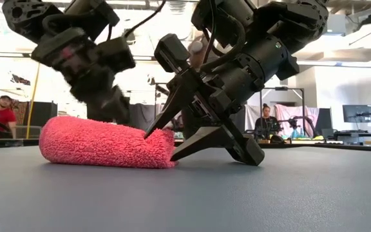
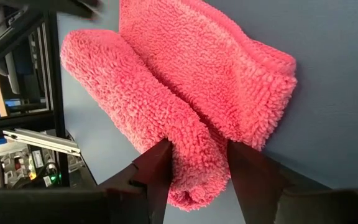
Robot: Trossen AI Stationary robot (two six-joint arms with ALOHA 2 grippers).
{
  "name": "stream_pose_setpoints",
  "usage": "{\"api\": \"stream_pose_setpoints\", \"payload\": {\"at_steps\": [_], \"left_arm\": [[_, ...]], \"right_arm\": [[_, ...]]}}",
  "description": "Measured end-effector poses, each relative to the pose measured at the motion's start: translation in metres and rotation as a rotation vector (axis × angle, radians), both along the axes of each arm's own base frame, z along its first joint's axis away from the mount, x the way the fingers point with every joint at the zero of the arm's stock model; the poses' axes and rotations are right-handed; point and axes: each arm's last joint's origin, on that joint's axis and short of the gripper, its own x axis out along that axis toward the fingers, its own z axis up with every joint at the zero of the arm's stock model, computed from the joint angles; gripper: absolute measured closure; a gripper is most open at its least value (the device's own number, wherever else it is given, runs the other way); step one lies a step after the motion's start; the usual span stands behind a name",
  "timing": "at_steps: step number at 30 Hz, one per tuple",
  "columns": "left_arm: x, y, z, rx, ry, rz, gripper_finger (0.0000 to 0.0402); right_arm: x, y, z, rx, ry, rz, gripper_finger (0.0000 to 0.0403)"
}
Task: Roll towel
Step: Roll the pink towel
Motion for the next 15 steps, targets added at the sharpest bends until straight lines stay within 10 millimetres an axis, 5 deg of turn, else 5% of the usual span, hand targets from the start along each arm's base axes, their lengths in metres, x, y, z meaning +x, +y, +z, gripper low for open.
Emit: {"api": "stream_pose_setpoints", "payload": {"at_steps": [8,15], "left_arm": [[-0.003,0.005,0.019,-0.038,-0.089,-0.019,0.0401],[0.006,-0.019,0.003,-0.082,-0.082,-0.12,0.0401]], "right_arm": [[0.0,0.0,0.0,0.007,0.002,-0.007,0.0218],[0.0,0.0,0.0,0.007,0.003,-0.007,0.0218]]}}
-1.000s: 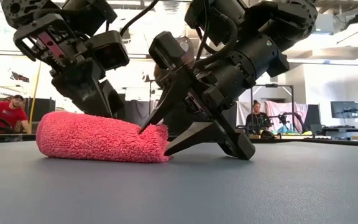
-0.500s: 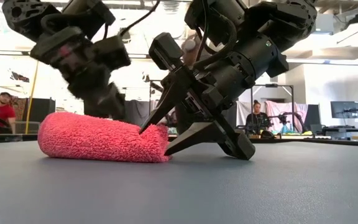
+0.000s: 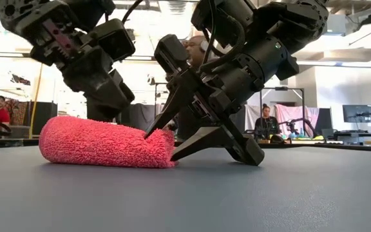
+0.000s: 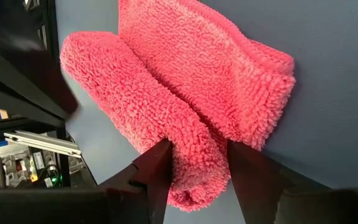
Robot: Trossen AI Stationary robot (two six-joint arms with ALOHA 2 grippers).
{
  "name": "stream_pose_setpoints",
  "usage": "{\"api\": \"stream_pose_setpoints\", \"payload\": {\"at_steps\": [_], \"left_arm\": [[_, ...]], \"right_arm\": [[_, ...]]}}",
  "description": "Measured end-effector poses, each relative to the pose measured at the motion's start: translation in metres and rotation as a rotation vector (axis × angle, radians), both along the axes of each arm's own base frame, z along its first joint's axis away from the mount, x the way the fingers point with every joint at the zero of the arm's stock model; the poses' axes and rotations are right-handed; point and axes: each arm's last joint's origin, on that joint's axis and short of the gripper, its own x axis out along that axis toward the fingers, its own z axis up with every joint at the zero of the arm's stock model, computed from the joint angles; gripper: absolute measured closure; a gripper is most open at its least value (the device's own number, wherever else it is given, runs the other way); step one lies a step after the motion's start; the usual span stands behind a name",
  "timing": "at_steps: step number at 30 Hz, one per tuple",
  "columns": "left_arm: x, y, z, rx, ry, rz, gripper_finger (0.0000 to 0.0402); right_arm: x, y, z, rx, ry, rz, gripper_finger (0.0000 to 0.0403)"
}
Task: Roll towel
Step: Roll the pink towel
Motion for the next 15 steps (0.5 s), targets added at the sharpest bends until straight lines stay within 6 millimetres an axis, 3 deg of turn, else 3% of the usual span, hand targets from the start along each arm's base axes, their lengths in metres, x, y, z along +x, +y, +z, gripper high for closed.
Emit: {"api": "stream_pose_setpoints", "payload": {"at_steps": [15], "left_arm": [[0.009,-0.002,-0.043,-0.067,0.156,0.0,0.0401]], "right_arm": [[0.0,0.0,0.0,-0.001,0.007,-0.001,0.0218]]}}
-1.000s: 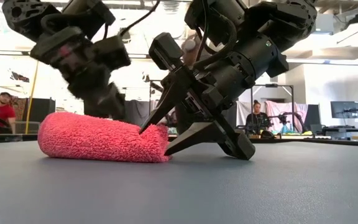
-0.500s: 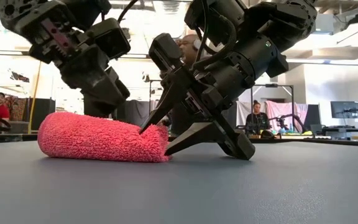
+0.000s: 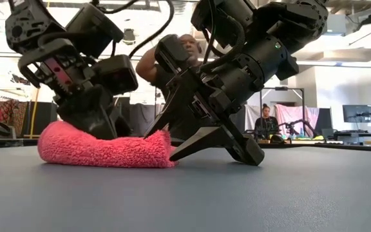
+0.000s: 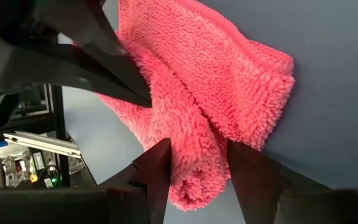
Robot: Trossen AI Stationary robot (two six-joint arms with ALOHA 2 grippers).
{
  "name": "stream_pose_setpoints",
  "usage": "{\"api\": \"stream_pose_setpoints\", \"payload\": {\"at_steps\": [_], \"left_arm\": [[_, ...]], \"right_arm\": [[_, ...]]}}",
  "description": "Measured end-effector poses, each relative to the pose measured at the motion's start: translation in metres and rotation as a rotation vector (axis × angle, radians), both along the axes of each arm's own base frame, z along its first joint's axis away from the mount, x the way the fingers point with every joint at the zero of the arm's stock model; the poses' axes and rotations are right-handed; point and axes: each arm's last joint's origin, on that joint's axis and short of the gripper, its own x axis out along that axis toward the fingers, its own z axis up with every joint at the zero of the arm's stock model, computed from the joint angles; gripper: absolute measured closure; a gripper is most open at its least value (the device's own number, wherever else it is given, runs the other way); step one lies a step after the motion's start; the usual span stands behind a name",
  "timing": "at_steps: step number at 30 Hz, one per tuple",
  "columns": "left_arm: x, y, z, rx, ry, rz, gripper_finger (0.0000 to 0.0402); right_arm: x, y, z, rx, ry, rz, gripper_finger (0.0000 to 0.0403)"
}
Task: Roll towel
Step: Roll the pink towel
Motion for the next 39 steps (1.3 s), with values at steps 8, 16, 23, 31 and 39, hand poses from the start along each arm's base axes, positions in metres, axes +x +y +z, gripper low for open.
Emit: {"api": "stream_pose_setpoints", "payload": {"at_steps": [8,16,23,31,39], "left_arm": [[0.001,0.0,-0.002,0.005,0.004,0.023,0.0401],[0.001,0.001,-0.002,0.006,0.007,0.044,0.0401],[0.001,0.001,-0.003,0.007,0.018,0.073,0.0401],[0.001,0.001,-0.003,-0.015,0.035,0.093,0.0401],[0.0,0.001,-0.004,-0.038,0.051,0.091,0.0401]], "right_arm": [[0.0,-0.001,0.001,0.01,-0.003,0.017,0.0207],[0.001,-0.004,0.01,0.012,-0.034,0.07,0.0189],[0.0,-0.007,0.015,-0.013,-0.045,0.088,0.0188],[-0.003,-0.01,0.024,-0.056,-0.042,0.102,0.0188],[-0.012,-0.013,0.038,-0.15,-0.006,0.17,0.0188]]}}
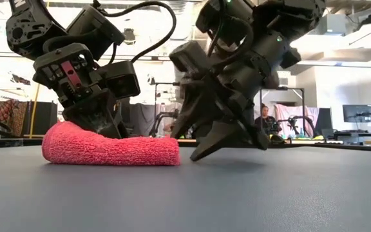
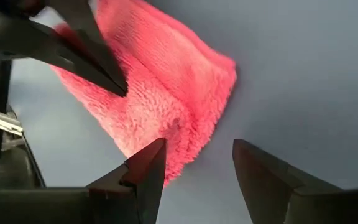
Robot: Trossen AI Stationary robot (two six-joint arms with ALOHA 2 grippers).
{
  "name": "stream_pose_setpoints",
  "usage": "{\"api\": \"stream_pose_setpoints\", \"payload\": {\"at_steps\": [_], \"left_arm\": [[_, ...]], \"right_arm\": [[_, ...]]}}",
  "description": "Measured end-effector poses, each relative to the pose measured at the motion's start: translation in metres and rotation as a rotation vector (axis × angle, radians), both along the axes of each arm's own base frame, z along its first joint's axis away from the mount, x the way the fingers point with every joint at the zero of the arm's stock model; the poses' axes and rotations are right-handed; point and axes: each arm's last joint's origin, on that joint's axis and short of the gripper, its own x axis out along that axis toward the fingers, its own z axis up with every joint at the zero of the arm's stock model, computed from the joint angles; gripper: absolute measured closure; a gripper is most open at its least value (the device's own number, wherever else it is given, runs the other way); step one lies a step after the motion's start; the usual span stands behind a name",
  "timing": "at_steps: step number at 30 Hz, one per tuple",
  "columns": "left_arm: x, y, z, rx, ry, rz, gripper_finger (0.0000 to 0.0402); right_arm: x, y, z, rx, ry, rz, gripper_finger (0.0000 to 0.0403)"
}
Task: Roll towel
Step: Roll the pink towel
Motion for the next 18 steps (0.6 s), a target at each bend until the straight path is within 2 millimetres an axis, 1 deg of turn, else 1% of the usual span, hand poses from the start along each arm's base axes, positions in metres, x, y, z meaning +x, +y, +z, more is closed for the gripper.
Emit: {"api": "stream_pose_setpoints", "payload": {"at_steps": [4,7,11,18], "left_arm": [[0.0,0.0,0.0,-0.009,0.01,0.002,0.0401],[-0.001,0.0,-0.001,-0.012,0.012,0.0,0.0401],[-0.001,0.0,-0.001,-0.014,0.013,0.0,0.0401],[-0.001,0.0,-0.001,-0.013,0.018,-0.002,0.0401]], "right_arm": [[-0.004,-0.002,0.019,-0.083,-0.044,0.01,0.0188],[-0.006,-0.003,0.027,-0.141,-0.069,0.037,0.0188],[-0.006,0.003,0.029,-0.242,-0.106,0.143,0.0188],[-0.005,0.027,0.021,-0.5,-0.173,0.336,0.0188]]}}
